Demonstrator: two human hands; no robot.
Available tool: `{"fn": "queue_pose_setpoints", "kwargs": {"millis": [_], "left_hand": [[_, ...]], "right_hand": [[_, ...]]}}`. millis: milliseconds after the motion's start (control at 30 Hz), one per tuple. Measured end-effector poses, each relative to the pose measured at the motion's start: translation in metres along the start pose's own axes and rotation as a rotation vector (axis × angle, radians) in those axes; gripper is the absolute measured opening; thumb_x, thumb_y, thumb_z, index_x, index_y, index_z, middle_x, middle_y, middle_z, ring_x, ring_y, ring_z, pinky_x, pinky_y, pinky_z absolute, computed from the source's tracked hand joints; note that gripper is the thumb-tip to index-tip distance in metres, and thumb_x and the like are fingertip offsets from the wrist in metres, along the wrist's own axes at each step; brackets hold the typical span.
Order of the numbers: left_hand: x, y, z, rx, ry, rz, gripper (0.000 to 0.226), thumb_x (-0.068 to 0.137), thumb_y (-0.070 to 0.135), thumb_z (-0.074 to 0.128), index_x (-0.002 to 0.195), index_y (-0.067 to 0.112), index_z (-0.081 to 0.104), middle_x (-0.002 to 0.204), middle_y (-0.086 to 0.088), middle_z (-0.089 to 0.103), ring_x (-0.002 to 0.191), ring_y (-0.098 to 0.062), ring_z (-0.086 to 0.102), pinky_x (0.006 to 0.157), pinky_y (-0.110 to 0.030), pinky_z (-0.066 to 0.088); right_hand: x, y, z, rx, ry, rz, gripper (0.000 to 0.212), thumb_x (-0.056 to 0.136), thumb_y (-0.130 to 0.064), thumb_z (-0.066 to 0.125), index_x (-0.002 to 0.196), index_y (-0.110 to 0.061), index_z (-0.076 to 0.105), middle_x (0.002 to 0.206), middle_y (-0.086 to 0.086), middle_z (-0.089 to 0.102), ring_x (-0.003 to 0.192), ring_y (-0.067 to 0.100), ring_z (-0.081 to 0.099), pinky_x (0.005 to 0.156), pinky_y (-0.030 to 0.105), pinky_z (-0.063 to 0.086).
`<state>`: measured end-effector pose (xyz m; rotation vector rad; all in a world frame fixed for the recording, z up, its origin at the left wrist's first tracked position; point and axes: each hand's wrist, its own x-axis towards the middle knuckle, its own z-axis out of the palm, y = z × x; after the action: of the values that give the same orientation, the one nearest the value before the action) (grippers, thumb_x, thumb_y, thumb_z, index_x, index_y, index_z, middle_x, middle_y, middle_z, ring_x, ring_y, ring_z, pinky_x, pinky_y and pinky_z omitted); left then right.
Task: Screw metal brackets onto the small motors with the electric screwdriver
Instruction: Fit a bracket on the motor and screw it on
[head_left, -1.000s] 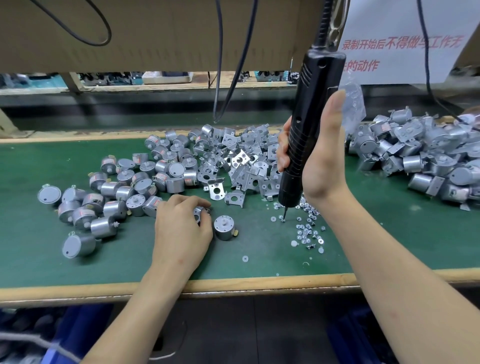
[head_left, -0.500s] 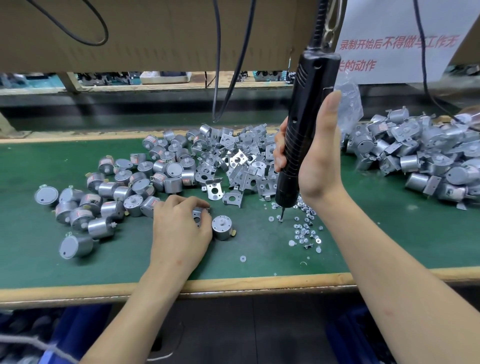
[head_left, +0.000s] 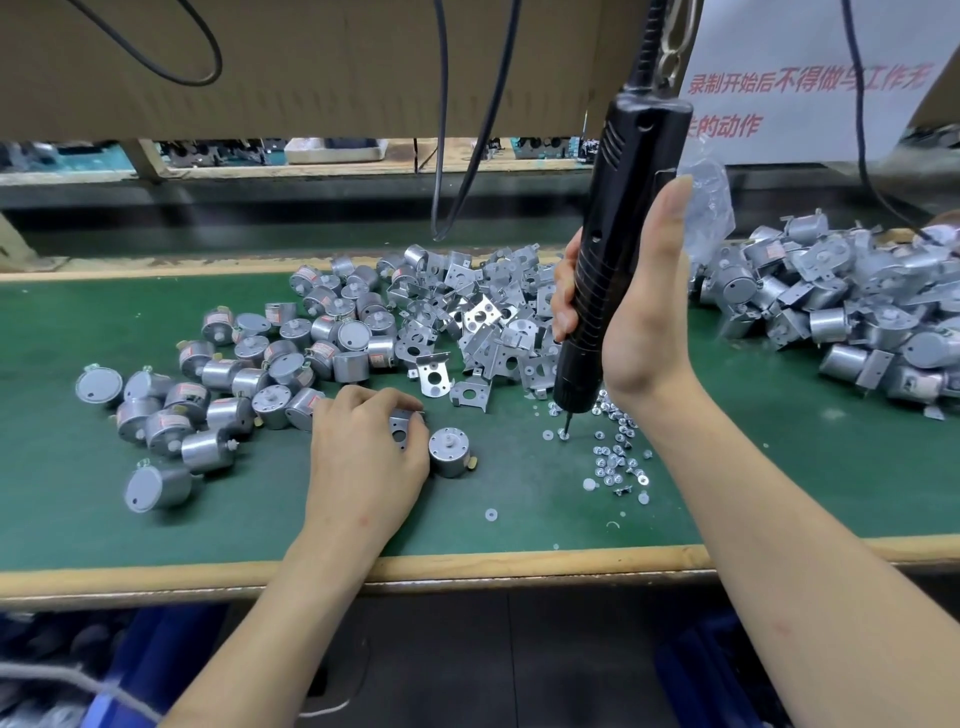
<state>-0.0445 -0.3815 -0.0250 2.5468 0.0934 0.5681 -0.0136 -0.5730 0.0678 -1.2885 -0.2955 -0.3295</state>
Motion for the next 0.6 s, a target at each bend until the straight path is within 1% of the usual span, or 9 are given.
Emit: {"fn": "queue_pose_setpoints", "kwargs": {"millis": [167,300,433,533,600], "left_hand": [[0.0001,0.0005,-0.0009,-0.002,0.001,0.002,0.014,0.087,0.019,0.064,0.096,0.022,0.074,0.091,0.003,0.049,0.097,-0.032,0.050,0.084,-0.032,0.034],[0.0001,0.0004,0.0000,-0.001,0.002,0.005,0.014,0.087,0.019,0.064,0.096,0.022,0.074,0.091,0.003,0.049,0.097,-0.032,0.050,0.083,-0.030,0.032],[-0.0004,-0.0013,-0.0006,-0.006,-0.009,0.018,0.013,0.088,0.021,0.065,0.097,0.023,0.075,0.096,-0.004,0.059,0.098,-0.032,0.051,0.083,-0.029,0.031],[-0.0013,-0.0030,-0.0014,-0.041,-0.008,0.023,0.010,0.089,0.029,0.067,0.095,0.025,0.074,0.094,-0.004,0.058,0.098,-0.030,0.052,0.080,-0.026,0.028],[-0.0010,-0.0040,-0.0009,-0.061,0.001,0.019,0.016,0.091,0.036,0.065,0.094,0.024,0.075,0.093,-0.004,0.058,0.098,-0.030,0.052,0.080,-0.026,0.028]], "right_hand": [[-0.0002,-0.0006,-0.0006,0.009,0.000,0.001,0.076,0.059,-0.098,0.047,0.066,-0.023,0.058,0.060,0.007,0.052,0.046,0.024,0.045,0.049,0.032,0.039],[-0.0007,-0.0012,0.0006,-0.008,0.001,-0.006,0.074,0.062,-0.097,0.045,0.065,-0.024,0.058,0.058,0.006,0.052,0.045,0.023,0.045,0.048,0.031,0.040],[-0.0008,-0.0020,0.0026,-0.031,0.002,-0.005,0.074,0.063,-0.097,0.041,0.063,-0.025,0.057,0.056,0.006,0.052,0.044,0.023,0.045,0.048,0.030,0.040],[-0.0016,-0.0023,0.0036,-0.034,0.003,-0.003,0.074,0.065,-0.095,0.040,0.063,-0.023,0.056,0.055,0.007,0.051,0.043,0.023,0.044,0.047,0.029,0.039],[-0.0022,-0.0025,0.0041,-0.023,0.000,0.005,0.075,0.065,-0.093,0.040,0.066,-0.019,0.055,0.056,0.007,0.050,0.044,0.023,0.042,0.046,0.029,0.038]]}}
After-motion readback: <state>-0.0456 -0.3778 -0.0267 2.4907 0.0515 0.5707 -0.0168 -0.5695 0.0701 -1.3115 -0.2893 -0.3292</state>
